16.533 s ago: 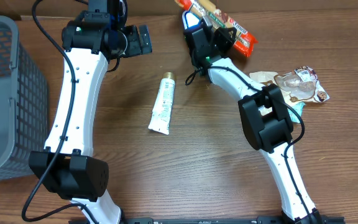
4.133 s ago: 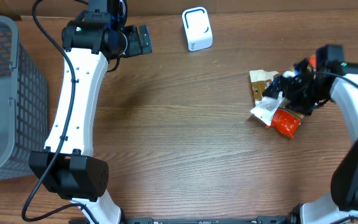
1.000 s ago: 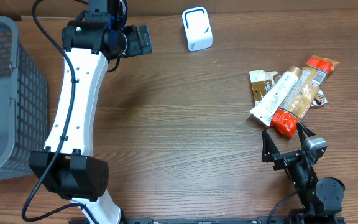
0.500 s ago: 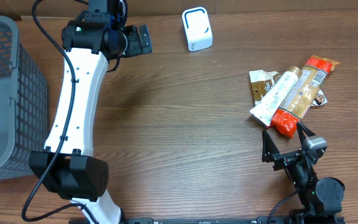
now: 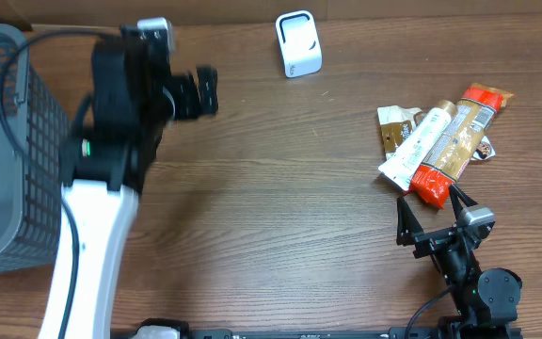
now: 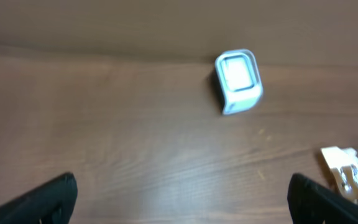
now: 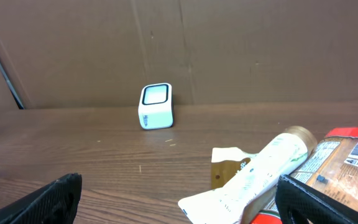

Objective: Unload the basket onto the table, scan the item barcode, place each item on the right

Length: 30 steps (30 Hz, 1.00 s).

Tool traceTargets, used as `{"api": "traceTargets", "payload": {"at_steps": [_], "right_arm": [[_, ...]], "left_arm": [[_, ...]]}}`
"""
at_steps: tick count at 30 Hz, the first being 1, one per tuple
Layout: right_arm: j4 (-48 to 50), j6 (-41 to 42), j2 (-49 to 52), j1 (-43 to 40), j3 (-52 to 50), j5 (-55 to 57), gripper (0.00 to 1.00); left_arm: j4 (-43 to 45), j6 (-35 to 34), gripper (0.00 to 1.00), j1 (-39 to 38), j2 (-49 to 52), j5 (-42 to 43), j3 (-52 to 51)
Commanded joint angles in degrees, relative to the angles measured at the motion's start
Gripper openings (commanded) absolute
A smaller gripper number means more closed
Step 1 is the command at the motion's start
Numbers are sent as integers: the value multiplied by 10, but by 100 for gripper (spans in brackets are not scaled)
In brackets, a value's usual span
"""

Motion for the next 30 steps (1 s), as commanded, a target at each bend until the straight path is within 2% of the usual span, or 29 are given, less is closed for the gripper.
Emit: {"api": "traceTargets", "payload": {"at_steps": [1,3,6,12,16,20,27,30], "right_arm": [[3,2,-7,3,-6,-2,100],[3,2,-7,3,-6,-2,100],[3,2,-7,3,-6,-2,100],[3,2,-7,3,-6,-2,100],[3,2,-7,3,-6,-2,100],[3,2,-7,3,-6,-2,100],[3,2,-7,3,-6,-2,100],[3,2,-7,3,-6,-2,100]], "left_arm": [[92,203,100,8,-83,118,-151],[179,227,99,20,-137,141,-243],[285,209,100,44,-222,142,-375],[382,213,100,81,-392,134,-587],[393,215,99,87,-510,112,-685],[390,216,100,87,-587,94,-741],[387,215,100,87,-676,87,-813],[356,213,100,86,-699,88,-812]]}}
